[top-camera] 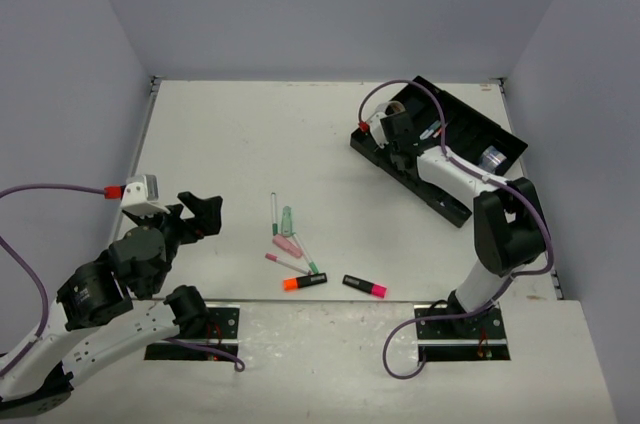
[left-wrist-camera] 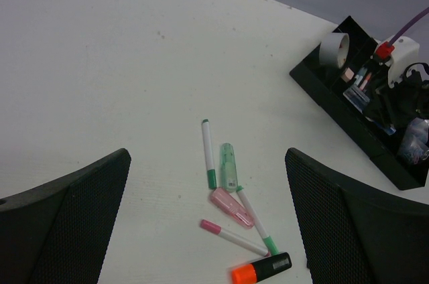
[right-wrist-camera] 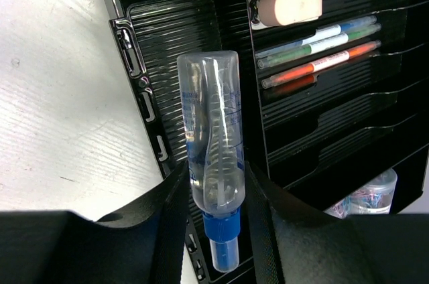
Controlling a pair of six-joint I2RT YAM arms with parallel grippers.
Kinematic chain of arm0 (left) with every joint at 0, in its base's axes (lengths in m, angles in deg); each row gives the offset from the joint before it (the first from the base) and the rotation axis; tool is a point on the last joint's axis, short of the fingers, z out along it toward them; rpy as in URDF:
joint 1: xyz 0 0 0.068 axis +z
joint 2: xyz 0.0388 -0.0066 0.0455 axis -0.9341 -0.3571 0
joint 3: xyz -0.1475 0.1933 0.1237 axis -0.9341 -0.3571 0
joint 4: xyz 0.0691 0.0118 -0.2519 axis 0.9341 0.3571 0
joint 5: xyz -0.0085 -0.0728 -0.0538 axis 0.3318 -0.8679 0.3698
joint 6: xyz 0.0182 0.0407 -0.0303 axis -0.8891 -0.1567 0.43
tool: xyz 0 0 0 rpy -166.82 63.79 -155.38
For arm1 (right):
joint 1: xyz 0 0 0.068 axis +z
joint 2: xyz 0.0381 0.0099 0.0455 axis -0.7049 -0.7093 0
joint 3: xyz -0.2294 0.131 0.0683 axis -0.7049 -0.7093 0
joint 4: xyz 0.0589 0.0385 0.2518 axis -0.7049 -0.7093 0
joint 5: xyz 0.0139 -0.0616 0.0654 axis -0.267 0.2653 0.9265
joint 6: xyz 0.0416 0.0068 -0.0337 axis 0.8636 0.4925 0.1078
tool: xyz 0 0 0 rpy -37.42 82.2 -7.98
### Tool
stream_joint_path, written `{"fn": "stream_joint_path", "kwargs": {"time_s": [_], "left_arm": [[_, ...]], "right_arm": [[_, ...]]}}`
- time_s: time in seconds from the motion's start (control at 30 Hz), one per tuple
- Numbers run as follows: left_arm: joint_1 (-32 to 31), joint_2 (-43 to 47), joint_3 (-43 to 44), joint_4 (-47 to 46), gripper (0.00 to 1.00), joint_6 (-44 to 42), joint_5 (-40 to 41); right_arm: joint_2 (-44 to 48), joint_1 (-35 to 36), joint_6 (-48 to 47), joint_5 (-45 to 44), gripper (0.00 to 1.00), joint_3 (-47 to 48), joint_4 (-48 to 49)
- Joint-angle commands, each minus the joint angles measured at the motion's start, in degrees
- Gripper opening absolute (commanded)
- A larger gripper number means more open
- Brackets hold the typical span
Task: Sort the stationery into containers
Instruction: Place the pen in the storage box.
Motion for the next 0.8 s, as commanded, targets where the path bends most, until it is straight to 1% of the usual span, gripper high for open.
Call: {"fn": "stream_joint_path", "kwargs": {"time_s": [0.0, 0.1, 0.13, 0.17, 0.2, 0.4, 0.47, 0.53, 0.57, 0.6, 0.63, 0.67, 0.73, 0.77], "left_arm": [[0.05, -0.17, -0.27, -2.11, 1.0, -1.3, 0.59], [0.05, -0.28, -0.21, -2.07, 1.0, -1.31, 0.59], [0.05, -0.32, -0.2, -2.06, 1.0, -1.31, 0.59], [0.05, -0.46, -0.15, -2.1, 1.0, -1.31, 0.59], [0.05, -0.54, -0.13, -2.13, 1.0, -1.31, 0.59], [0.05, -0.69, -0.21, -2.04, 1.0, -1.31, 0.67], [0.05, -0.84, -0.21, -2.13, 1.0, -1.22, 0.67], [0.05, -1.27, -0.16, -2.13, 1.0, -1.28, 0.67], [0.05, -1.5, -0.13, -2.13, 1.0, -1.31, 0.67], [0.05, -1.75, -0.13, -2.13, 1.0, -1.27, 0.71], [0.07, -2.04, -0.11, -2.09, 1.0, -1.19, 0.82], [0.11, -2.26, -0.06, -2.0, 1.0, -1.1, 0.95], [0.05, -2.89, -0.01, -1.71, 1.0, -0.55, 1.16], [0.05, -3.17, 0.1, -1.43, 1.0, -0.27, 1.39]], "right_arm": [[1.63, -0.26, -0.6, -0.24, 0.41, 3.6, 0.3], [1.97, -0.23, -0.42, -0.58, 0.49, 3.9, 0.04], [2.03, -0.26, -0.39, -0.67, 0.55, 3.98, -0.04], [2.12, -0.26, -0.3, -0.76, 0.68, 4.2, -0.17], [2.14, -0.26, -0.18, -0.91, 0.75, 4.37, -0.25], [2.11, -0.26, 2.2, -1.07, 0.76, 6.23, -2.5], [3.51, 0.59, 5.47, 0.17, 0.78, 7.48, -4.38], [6.87, 2.71, 8.11, 1.55, 0.85, 7.47, -5.59], [8.05, 3.96, 8.8, 1.58, 0.87, 7.15, -5.58], [9.44, 6.8, 9.56, 0.4, 0.89, 6.56, -5.44], [11.99, 11.16, 11.67, -3.3, 0.94, 5.63, -5.79], [13.94, 15.52, 14.34, -8.85, 0.97, 5.15, -6.56], [16.63, 21.36, 19.37, -16.32, 0.99, 2.59, -5.53], [18.37, 23.72, 25.57, -18.91, 0.99, 0.29, -2.52]]}}
